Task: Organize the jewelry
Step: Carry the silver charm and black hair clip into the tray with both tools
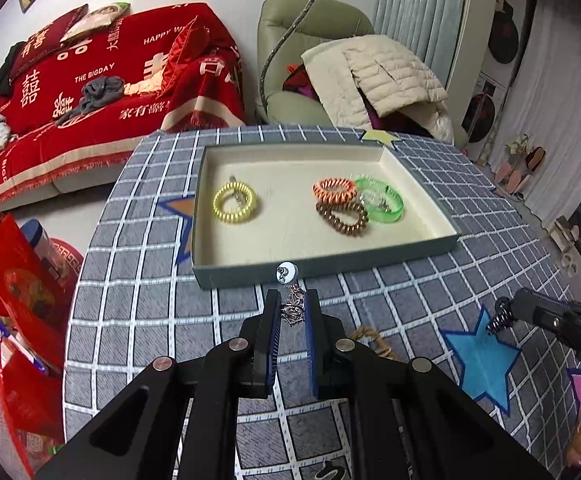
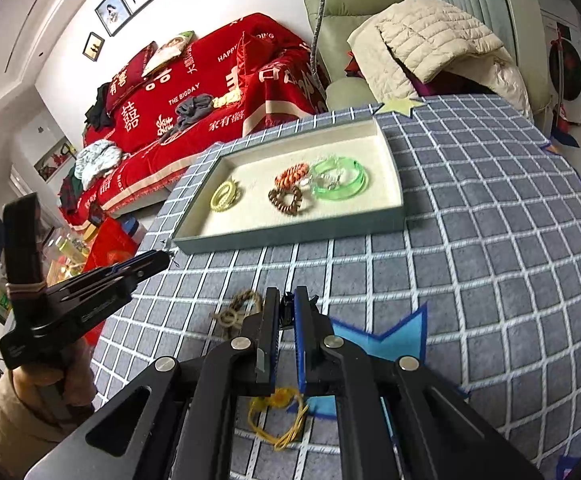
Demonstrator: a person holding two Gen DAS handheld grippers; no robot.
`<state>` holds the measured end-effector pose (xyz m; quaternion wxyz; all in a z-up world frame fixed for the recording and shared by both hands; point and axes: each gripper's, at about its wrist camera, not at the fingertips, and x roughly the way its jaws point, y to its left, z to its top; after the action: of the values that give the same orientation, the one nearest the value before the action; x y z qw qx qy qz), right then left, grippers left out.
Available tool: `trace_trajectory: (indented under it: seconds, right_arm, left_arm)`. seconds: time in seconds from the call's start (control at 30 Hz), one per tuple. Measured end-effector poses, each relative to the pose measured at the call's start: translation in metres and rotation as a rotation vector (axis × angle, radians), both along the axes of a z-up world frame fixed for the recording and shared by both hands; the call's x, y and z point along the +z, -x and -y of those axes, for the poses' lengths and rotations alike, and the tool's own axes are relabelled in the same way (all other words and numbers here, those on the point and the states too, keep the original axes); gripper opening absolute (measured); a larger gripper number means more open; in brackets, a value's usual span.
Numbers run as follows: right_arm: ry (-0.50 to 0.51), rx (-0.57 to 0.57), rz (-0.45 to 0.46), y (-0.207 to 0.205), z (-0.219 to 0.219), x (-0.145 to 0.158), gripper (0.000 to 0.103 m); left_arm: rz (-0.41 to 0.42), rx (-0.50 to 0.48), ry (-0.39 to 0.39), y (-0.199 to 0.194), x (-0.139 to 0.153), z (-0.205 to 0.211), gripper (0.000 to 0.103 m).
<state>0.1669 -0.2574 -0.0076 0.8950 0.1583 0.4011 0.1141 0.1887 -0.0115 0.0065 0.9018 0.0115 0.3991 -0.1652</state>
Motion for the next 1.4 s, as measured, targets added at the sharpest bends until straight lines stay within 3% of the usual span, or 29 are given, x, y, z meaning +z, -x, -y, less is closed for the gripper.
trace_trajectory:
  seconds: [0.47, 0.87, 1.1, 1.4]
  right_arm:
    - [0.002, 0.015, 0.016, -0.054, 0.012, 0.019, 0.007]
    - [0.033, 0.014, -0.003, -0.130, 0.019, 0.021, 0.007]
    - [0.041, 0.025, -0.029, -0.167, 0.014, 0.008, 0.007]
    - [0.074, 0.027, -0.074, -0.200, 0.006, -0.026, 0.007]
  left_arm:
    - [0.017, 0.001, -0.019, -0.030, 0.015, 0.008, 0.033]
    - [0.032, 0.039, -0.071, -0.094, 0.026, 0.018, 0.033]
    - [-0.011, 0.072, -0.097, -0.129, 0.002, 0.027, 0.033]
    - [-0.054, 0.087, -0.140, -0.147, -0.034, 0.034, 0.033]
